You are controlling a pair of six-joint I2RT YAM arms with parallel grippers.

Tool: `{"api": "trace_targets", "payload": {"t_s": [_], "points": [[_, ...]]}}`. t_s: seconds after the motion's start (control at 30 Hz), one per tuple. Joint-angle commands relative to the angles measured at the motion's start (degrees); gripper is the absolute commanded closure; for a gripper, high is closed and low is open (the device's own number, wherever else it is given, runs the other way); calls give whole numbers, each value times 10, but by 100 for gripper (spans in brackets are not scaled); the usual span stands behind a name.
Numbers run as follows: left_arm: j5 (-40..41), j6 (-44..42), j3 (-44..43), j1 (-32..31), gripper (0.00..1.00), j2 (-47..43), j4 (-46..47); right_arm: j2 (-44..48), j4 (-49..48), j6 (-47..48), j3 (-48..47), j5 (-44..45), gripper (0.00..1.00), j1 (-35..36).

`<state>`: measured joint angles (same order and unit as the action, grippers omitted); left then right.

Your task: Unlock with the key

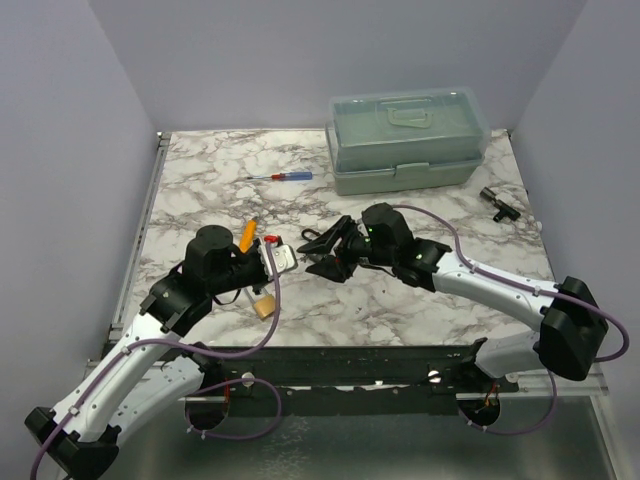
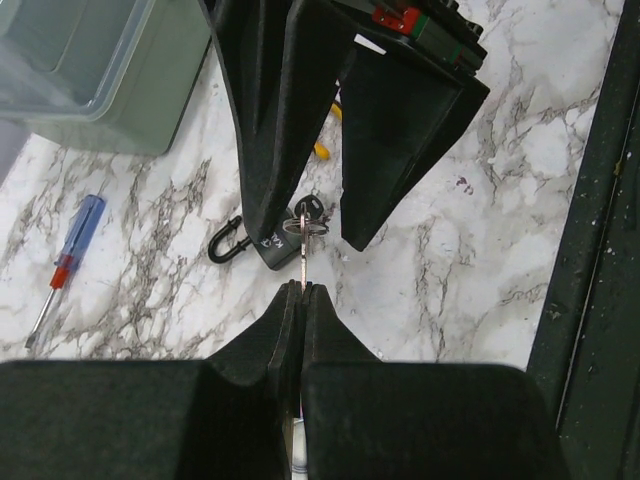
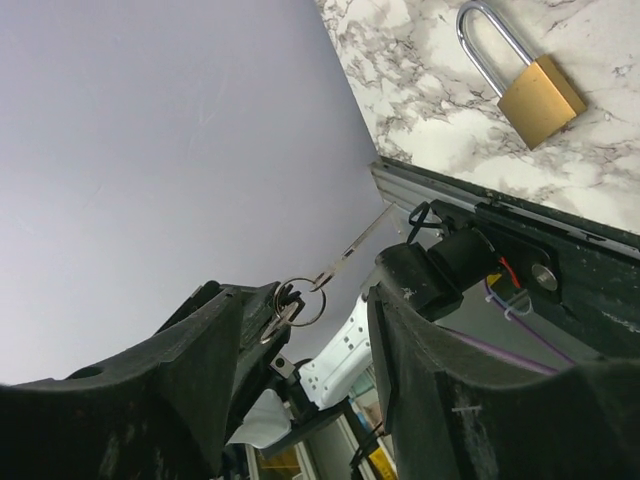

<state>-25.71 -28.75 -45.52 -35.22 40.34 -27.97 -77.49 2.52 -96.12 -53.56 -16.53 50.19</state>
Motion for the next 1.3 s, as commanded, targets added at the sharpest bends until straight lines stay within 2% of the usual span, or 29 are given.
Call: {"api": "trace_targets", "payload": {"t_s": [0.0,0.33,0.47,0.73,0.9,1.1,1.27], "points": [[-13,-49,8,-3,100,4,9,-20,-18,-16,-24,-33,43,3],[3,-52,13,-9,100,5,15,-26,-18,-36,-31,-27,46,4],[-3,-47,16,-10,100,6,20,-31,-20,-49,-28,-17,52,5],[0,-45,25,-12,100,5,32,-43,-20,-62,-32,-10,56,8],[18,-42,28,-13,100,5,40,-50,-20,-62,-35,-10,55,20],[33,-39,28,-13,100,6,45,-54,-43,-65,-26,-10,44,32],[30,-39,30,-13,100,3,46,-49,-47,-69,-19,5,46,34]]}}
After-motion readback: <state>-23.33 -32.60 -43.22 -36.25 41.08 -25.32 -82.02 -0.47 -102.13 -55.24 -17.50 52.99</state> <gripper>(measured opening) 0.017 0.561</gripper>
